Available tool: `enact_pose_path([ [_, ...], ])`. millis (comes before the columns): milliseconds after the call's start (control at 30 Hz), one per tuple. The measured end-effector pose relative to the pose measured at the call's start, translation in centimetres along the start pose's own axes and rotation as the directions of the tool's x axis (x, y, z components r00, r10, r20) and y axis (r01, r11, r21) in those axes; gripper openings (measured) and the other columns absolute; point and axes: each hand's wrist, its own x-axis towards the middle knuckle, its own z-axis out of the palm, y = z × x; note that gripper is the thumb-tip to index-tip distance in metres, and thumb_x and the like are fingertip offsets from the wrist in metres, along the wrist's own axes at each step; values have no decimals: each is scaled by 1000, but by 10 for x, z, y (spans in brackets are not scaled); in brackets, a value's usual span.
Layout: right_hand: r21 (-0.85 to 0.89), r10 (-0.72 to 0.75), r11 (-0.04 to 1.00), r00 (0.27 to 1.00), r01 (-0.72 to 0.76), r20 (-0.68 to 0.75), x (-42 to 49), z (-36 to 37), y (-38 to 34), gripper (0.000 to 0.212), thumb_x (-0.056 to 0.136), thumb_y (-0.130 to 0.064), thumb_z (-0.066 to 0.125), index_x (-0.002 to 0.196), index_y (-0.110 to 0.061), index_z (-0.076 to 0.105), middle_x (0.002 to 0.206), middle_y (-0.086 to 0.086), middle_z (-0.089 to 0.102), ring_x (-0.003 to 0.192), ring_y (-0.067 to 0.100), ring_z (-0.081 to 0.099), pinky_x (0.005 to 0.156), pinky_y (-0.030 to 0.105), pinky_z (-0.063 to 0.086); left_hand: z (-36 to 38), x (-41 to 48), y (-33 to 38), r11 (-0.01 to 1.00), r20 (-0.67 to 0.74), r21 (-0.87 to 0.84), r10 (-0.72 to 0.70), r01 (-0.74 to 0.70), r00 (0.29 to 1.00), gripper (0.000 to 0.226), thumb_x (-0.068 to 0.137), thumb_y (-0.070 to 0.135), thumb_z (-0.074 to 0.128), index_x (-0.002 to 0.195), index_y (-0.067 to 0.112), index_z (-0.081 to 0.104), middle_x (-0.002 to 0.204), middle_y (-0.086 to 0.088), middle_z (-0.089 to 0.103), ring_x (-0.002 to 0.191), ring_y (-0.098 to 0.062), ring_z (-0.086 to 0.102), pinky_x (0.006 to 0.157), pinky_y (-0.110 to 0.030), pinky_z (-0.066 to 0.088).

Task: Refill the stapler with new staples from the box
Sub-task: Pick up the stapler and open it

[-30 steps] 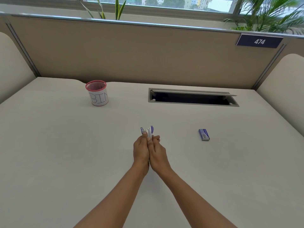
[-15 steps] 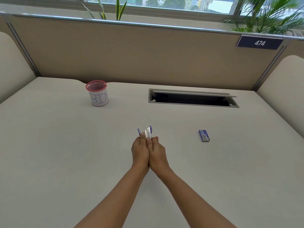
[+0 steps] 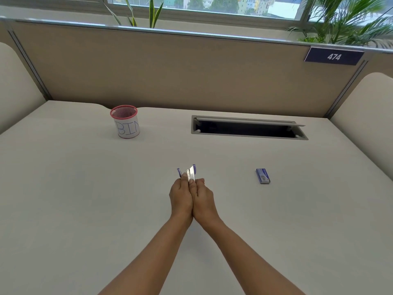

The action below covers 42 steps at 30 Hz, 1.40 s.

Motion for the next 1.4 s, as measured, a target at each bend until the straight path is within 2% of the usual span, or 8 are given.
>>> enact_pose_path([
  [167,6,3,1000,999,-3,43,0,-2,0,32,99,-33,31,88,-7,46,86,9,59,77,19,57,65,28,44,0,1,2,1000,20,-29,10,-9,1000,36,97,37,37,87,17,65,96,-15,71,89,-25,67,82,-36,52],
  [400,343,149,908,949,-243,278,1,-10,-8,44,98,-45,28,77,-23,60,44,-9,47,32,4,31,35,14,27,-3,0,11,986,89,-131,-94,105,992,58,93,55,27,102,12,66,95,-5,72,88,-20,68,70,-32,52],
  [600,125,85,987,987,-102,140,2,-13,-5,50,98,-44,28,69,-9,48,48,1,44,37,9,39,36,16,30,-4,3,13,997,84,-47,-60,64,995,44,93,48,39,92,8,58,78,-2,63,67,-17,61,48,-25,44],
  [733,6,-37,999,997,37,71,1,-5,-1,49,96,-46,34,90,-4,58,66,2,56,52,10,50,50,21,40,-4,5,11,996,95,-68,-43,49,995,36,90,42,50,107,10,54,82,-2,60,75,-15,59,60,-27,45],
  [867,-72,-98,992,995,100,36,0,-4,1,39,97,-37,35,95,-3,55,89,11,66,84,24,63,74,38,50,-2,3,8,990,142,-136,-9,28,990,28,95,43,38,93,23,57,77,2,58,76,-13,58,73,-27,47],
  [1033,-264,-169,951,986,161,-5,-1,-6,3,35,98,-36,34,88,-12,58,70,-4,59,73,20,59,64,33,42,0,0,8,994,120,-106,5,8,993,38,96,46,29,97,18,55,95,-5,69,91,-23,67,83,-33,51],
  [1200,-101,-99,990,995,98,-4,-1,-5,2,37,99,-33,32,108,-13,63,97,12,70,92,22,66,80,36,52,1,0,9,1000,112,-7,29,-28,993,33,97,44,31,95,18,51,95,-9,71,93,-25,68,91,-41,50],
  [1400,-30,-68,997,996,66,-63,-1,-1,1,40,99,-29,33,93,-5,64,82,6,64,82,22,64,75,34,51,3,-1,11,994,50,39,101,-103,994,38,98,39,30,96,9,53,89,-13,72,90,-24,68,89,-38,51],
])
